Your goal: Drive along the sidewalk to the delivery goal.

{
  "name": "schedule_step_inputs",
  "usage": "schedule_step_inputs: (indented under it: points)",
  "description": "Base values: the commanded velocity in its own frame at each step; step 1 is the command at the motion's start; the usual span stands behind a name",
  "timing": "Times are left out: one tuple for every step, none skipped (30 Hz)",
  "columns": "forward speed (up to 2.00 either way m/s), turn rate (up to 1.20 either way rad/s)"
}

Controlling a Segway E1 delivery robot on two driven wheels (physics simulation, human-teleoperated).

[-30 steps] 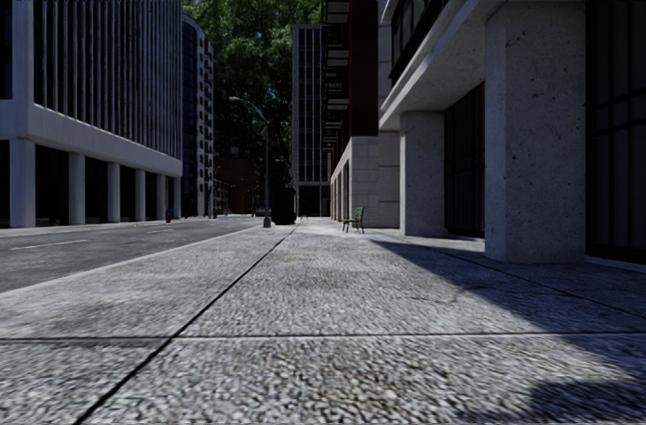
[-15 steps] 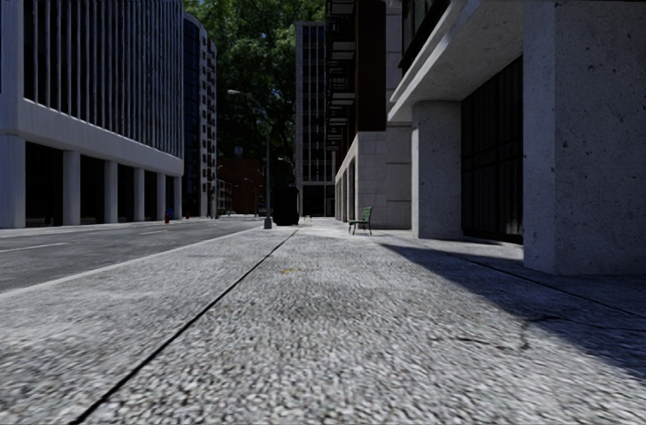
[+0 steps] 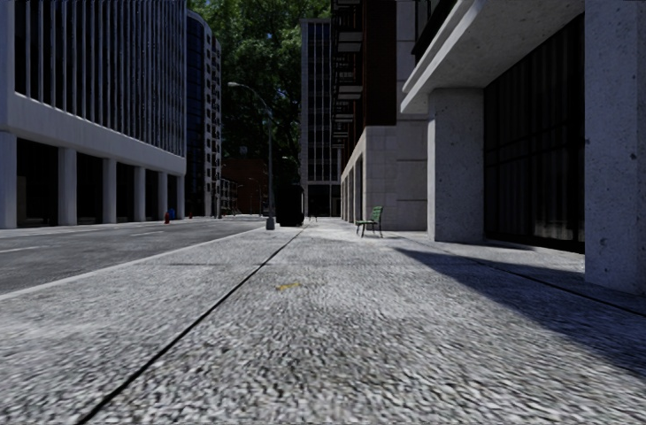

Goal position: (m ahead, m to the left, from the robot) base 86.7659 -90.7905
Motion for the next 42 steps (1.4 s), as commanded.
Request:
schedule_step_inputs:
  points:
    - [2.0, 0.0]
    - [2.0, 0.0]
    - [2.0, 0.0]
    - [2.0, 0.0]
    - [2.0, 0.0]
    - [2.0, 0.0]
    - [2.0, 0.0]
    - [2.0, 0.0]
    - [2.0, 0.0]
    - [2.0, 0.0]
    - [2.0, 0.0]
    - [2.0, 0.0]
    - [2.0, 0.0]
    - [2.0, 0.0]
    - [2.0, 0.0]
    - [2.0, 0.0]
    - [2.0, 0.0]
    - [2.0, 0.0]
    - [2.0, 0.0]
    - [2.0, 0.0]
    - [2.0, 0.0]
    - [2.0, 0.0]
    - [2.0, 0.0]
    - [2.0, 0.0]
    - [2.0, 0.0]
    - [2.0, 0.0]
    - [2.0, 0.0]
    - [2.0, 0.0]
    - [2.0, 0.0]
    - [2.0, 0.0]
    - [2.0, 0.0]
    - [2.0, 0.0]
    - [2.0, 0.0]
    - [2.0, 0.0]
    - [2.0, 0.0]
    - [2.0, 0.0]
    - [2.0, 0.0]
    - [2.0, 0.0]
    - [2.0, 0.0]
    - [2.0, 0.0]
    - [2.0, 0.0]
    - [2.0, 0.0]
